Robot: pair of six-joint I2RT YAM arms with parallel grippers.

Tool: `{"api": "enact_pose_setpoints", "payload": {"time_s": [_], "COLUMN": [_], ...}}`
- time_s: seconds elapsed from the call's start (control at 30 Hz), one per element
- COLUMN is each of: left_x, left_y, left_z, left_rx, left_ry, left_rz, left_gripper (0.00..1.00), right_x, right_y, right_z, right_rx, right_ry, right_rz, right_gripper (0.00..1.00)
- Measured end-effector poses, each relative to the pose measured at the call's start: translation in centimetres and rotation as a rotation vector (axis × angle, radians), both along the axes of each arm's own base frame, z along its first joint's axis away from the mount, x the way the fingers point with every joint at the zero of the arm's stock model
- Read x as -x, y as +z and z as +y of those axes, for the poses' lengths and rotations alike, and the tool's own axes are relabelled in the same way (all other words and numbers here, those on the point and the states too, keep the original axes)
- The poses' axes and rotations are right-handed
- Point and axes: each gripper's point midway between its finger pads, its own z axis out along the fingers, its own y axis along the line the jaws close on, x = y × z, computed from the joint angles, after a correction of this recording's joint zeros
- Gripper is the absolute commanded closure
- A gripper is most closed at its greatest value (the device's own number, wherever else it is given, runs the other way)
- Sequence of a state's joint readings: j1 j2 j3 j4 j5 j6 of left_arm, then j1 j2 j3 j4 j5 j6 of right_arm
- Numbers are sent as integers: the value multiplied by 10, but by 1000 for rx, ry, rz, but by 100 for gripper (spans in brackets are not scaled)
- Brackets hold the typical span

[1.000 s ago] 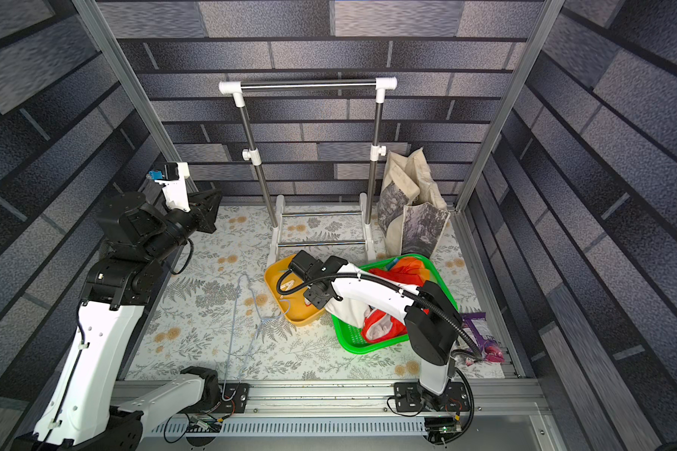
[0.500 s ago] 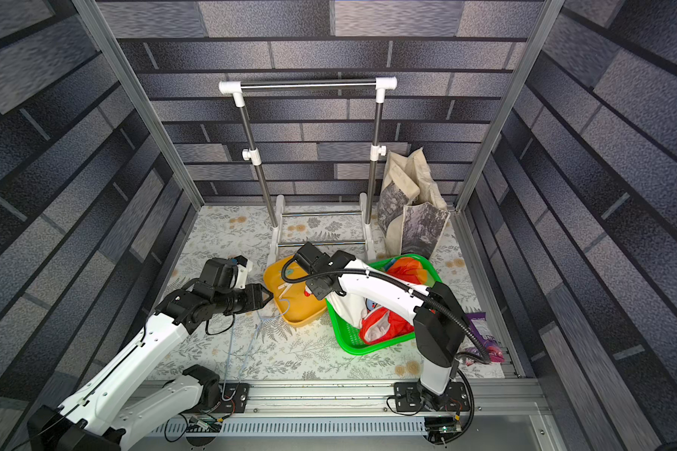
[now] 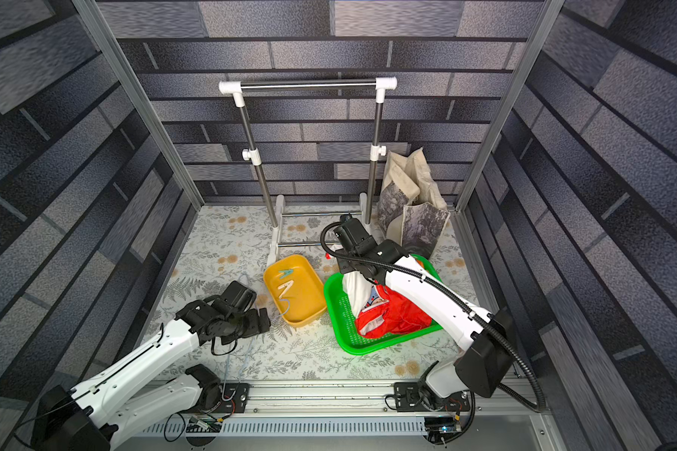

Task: Remove the clothespins securing jackets to the hanger
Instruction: Adjust the jacket in the basket, then pick up the hanger at the center of the board.

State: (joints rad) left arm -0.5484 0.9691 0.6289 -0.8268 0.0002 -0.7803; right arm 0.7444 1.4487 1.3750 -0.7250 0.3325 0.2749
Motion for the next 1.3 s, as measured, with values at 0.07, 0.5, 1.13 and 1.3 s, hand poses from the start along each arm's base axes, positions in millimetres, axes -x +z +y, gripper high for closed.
{"api": "enact_pose_setpoints", "payload": {"time_s": [0.07, 0.5, 1.13, 1.3], "left_x": [2, -14, -86, -120], "left_y": [-9, -33, 119, 193], "left_z": [4, -2, 3, -16], "left_rx": [-22, -87, -107, -14], "left_ry": [17, -8, 7, -55], "left_rz": [23, 51, -306, -495], "left_gripper": [16, 100, 100, 100], "right_x": [2, 11, 55, 49], "right_y": [-1, 37, -163, -182], "right_z": [-9, -116, -145, -130], "right_rx": [2, -141, -16, -37], "right_ry": [-32, -397, -555, -532], "right_rz": [-3, -142, 239, 302], "right_gripper": [100, 96, 97, 45]}}
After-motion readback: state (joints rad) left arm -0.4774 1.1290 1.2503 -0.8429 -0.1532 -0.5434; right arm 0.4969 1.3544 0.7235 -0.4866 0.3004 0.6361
